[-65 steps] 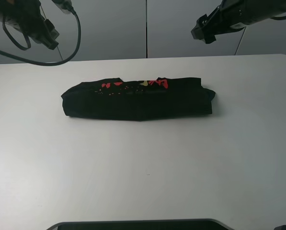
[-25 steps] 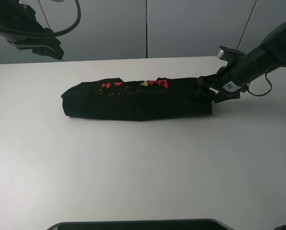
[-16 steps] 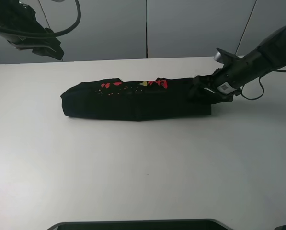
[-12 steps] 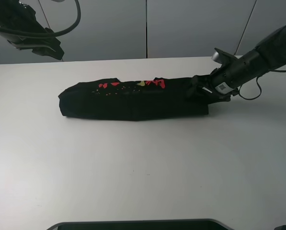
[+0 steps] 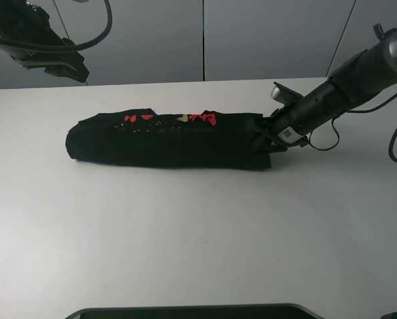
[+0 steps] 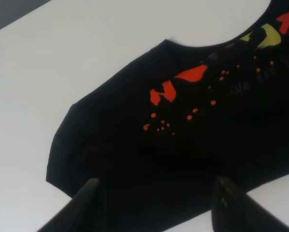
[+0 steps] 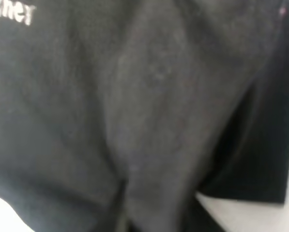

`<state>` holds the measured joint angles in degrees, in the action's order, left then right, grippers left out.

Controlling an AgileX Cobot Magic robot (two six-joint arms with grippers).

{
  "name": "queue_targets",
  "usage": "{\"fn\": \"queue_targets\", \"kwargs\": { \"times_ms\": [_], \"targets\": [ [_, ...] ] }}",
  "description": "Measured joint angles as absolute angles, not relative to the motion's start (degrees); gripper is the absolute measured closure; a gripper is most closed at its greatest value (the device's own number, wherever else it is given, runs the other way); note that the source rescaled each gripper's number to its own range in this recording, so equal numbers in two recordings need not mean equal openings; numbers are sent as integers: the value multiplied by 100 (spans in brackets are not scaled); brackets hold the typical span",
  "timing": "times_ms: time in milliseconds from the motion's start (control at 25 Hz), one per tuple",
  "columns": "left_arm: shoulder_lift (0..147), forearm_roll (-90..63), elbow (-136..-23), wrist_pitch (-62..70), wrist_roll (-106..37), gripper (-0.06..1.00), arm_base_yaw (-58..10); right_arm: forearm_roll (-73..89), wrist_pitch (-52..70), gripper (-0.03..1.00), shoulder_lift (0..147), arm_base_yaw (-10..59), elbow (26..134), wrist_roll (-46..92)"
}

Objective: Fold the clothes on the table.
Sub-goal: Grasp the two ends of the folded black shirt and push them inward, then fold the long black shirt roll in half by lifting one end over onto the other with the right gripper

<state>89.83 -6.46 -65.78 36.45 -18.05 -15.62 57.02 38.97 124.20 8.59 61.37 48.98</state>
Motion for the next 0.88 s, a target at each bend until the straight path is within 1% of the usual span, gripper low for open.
{"fn": "queue_targets", "kwargs": {
  "times_ms": [280,360,520,600,720,880],
  "targets": [
    [8983,-646,-6578,3629,-1817,31,-1562,5447,4044,84,12477,859,6198,4600],
    [8983,-646,-6578,3629,-1817,31,-1562,5085,4015,84,12406,882,6211,4107],
    [8983,-646,-6578,3629,-1817,31,-1562,3810,3961,84,12224,871,6211,2805],
    [8983,-646,-6578,3629,-1817,31,-1562,3172,3985,84,12115,714,6211,2129],
    [8983,-635,-6578,3629,-1817,31,-1562,2285,4008,84,11899,236,6200,1433],
    [8983,-624,-6578,3629,-1817,31,-1562,1191,3880,84,11551,-490,6224,1250]
  ]
}}
